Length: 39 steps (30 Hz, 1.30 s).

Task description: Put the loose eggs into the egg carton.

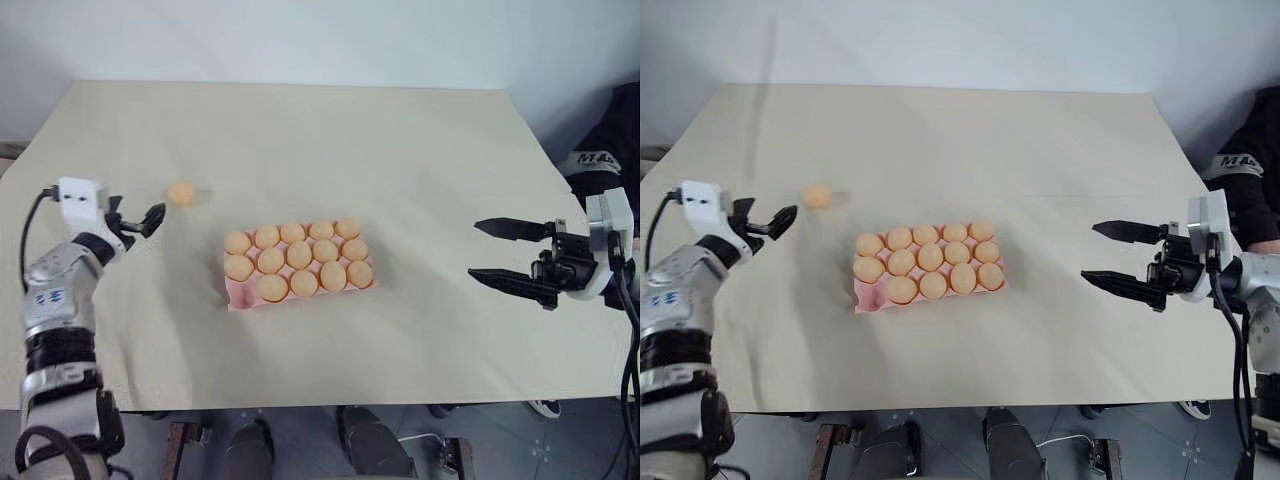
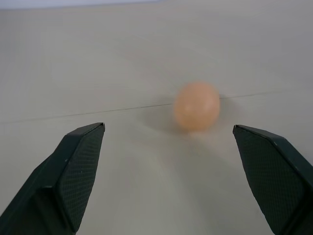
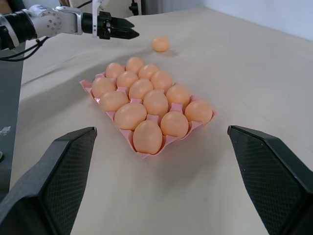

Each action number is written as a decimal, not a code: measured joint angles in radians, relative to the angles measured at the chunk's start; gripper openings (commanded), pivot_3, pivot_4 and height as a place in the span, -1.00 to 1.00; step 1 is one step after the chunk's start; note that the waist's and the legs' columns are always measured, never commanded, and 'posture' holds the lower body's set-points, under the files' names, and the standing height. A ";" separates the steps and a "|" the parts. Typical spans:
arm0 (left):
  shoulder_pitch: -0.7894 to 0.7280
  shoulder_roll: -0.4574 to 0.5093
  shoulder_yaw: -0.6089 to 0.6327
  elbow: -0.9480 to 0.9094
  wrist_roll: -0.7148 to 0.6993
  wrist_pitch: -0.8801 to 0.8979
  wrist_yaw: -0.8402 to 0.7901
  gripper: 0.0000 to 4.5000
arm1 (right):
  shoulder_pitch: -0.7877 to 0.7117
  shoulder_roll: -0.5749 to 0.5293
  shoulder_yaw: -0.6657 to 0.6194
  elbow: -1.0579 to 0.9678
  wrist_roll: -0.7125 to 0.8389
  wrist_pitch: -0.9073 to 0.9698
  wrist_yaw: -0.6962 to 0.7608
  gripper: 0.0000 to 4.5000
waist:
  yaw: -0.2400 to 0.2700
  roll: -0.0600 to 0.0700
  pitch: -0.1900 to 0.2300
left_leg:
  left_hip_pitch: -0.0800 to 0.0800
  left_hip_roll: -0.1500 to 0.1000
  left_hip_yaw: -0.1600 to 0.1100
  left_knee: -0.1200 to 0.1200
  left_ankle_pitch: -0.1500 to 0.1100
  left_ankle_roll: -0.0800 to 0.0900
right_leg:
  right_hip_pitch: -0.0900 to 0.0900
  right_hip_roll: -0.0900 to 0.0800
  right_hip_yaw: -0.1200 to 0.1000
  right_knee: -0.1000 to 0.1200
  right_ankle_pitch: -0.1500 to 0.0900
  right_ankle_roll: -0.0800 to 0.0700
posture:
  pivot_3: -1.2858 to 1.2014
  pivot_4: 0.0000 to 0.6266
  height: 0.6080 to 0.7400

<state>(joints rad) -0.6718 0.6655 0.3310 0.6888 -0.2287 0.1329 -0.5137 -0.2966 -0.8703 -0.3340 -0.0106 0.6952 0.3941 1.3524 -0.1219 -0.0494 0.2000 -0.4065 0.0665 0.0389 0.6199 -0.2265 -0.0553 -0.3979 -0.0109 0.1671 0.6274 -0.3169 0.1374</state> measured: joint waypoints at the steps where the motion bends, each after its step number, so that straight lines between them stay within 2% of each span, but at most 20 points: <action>1: -0.034 0.000 -0.012 0.057 0.007 -0.034 -0.015 0.99 | 0.011 0.000 -0.004 -0.010 0.003 0.001 -0.009 1.00 | 0.003 0.000 0.000 | 0.000 0.000 0.000 0.000 0.000 0.000 | 0.000 0.000 0.000 0.000 0.000 0.000 | 0.03 -0.52 1.00; 6: -0.162 0.000 -0.047 0.268 0.044 -0.164 -0.046 0.99 | 0.045 0.000 -0.027 -0.042 0.018 0.010 -0.036 1.00 | 0.019 0.000 0.000 | 0.000 0.000 0.000 0.000 0.000 0.000 | 0.000 0.000 0.000 0.000 0.000 0.001 | 0.03 -0.52 1.00; 14: -0.258 -0.027 -0.079 0.466 0.091 -0.243 -0.020 0.99 | 0.057 -0.001 -0.029 -0.059 0.023 0.027 -0.049 1.00 | 0.042 0.000 0.000 | 0.000 0.000 0.000 0.001 0.000 0.000 | 0.000 0.000 0.000 0.001 0.000 0.001 | 0.03 -0.52 1.00; 31: -0.375 -0.087 -0.086 0.593 0.118 -0.240 0.030 0.99 | 0.059 -0.040 -0.029 -0.076 0.040 0.078 -0.052 1.00 | 0.051 0.000 0.000 | -0.001 0.000 0.000 0.002 0.000 0.000 | 0.000 0.001 0.000 0.001 0.000 0.001 | 0.03 -0.52 1.00; 39: -0.418 -0.119 -0.072 0.630 0.117 -0.156 0.095 0.99 | 0.073 -0.063 -0.050 -0.103 0.051 0.108 -0.050 1.00 | 0.066 0.000 0.000 | -0.001 0.000 0.000 0.002 0.000 0.000 | 0.000 0.001 0.000 0.001 0.000 0.001 | 0.03 -0.52 1.00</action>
<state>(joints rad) -1.0895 0.5467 0.2590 1.3188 -0.1113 -0.0227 -0.4184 -0.2234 -0.9338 -0.3841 -0.1141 0.7466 0.5019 1.3025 -0.0560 -0.0494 0.2000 -0.4072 0.0663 0.0390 0.6218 -0.2269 -0.0554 -0.3982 -0.0101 0.1669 0.6286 -0.3172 0.1386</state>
